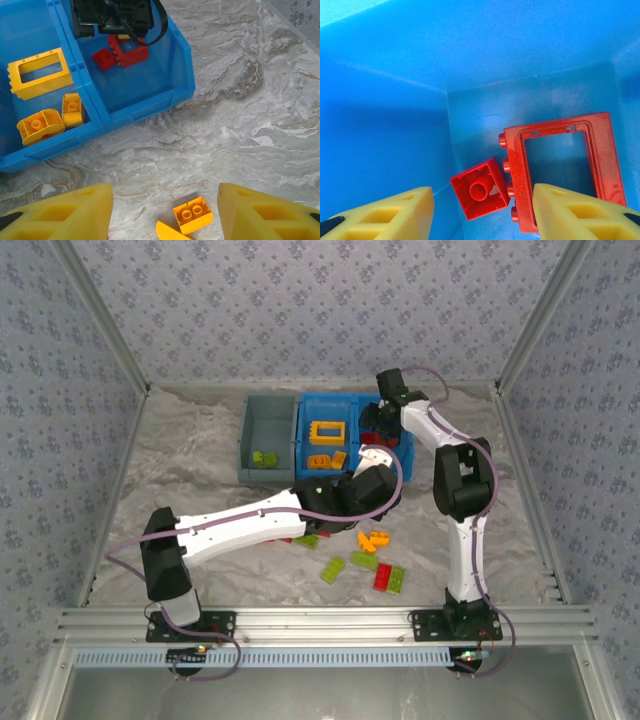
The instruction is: Sort the legos into containers by color
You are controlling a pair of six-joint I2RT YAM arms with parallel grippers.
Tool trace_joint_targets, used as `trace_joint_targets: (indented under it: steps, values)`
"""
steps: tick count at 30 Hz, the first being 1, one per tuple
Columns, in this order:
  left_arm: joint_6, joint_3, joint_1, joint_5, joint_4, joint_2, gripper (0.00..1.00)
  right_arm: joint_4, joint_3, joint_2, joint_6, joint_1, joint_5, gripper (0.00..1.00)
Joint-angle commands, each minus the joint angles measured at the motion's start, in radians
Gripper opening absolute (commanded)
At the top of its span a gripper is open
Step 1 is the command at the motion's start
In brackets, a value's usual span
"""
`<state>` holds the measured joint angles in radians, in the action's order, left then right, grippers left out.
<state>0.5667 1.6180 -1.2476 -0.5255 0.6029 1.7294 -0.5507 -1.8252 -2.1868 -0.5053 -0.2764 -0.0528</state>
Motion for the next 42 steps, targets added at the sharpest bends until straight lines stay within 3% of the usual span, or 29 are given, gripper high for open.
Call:
trace_joint_targets:
  steps: [1, 9, 14, 19, 24, 27, 33, 42]
  values:
    - [0.033, -0.033, -0.001, -0.037, 0.037, -0.077, 0.57, -0.018, 0.009, 0.109, 0.005, -0.004, 0.005, 0.55]
    - [0.150, -0.216, 0.002, -0.033, 0.070, -0.245, 0.56, -0.005, 0.135, 0.405, 0.040, -0.047, 0.065, 0.44]
    - [0.224, -0.343, 0.054, 0.057, 0.091, -0.350, 0.52, 0.022, 0.344, 0.672, 0.054, -0.115, 0.150, 0.38]
    - [0.324, -0.444, 0.138, 0.162, 0.181, -0.414, 0.51, 0.005, 0.596, 0.934, 0.063, -0.290, 0.258, 0.41]
    - [0.498, -0.561, 0.184, 0.296, 0.165, -0.404, 0.57, -0.002, 0.885, 1.136, -0.011, -0.562, 0.332, 0.45]
    - [0.579, -0.589, 0.185, 0.366, 0.091, -0.333, 0.58, 0.016, 1.004, 1.210, -0.055, -0.714, 0.364, 0.49]
    - [0.797, -0.664, 0.185, 0.450, -0.061, -0.223, 0.65, -0.032, 1.064, 1.241, -0.144, -0.884, 0.452, 0.49]
    - [0.869, -0.666, 0.184, 0.460, -0.102, -0.149, 0.70, -0.031, 1.082, 1.256, -0.174, -0.932, 0.516, 0.49]
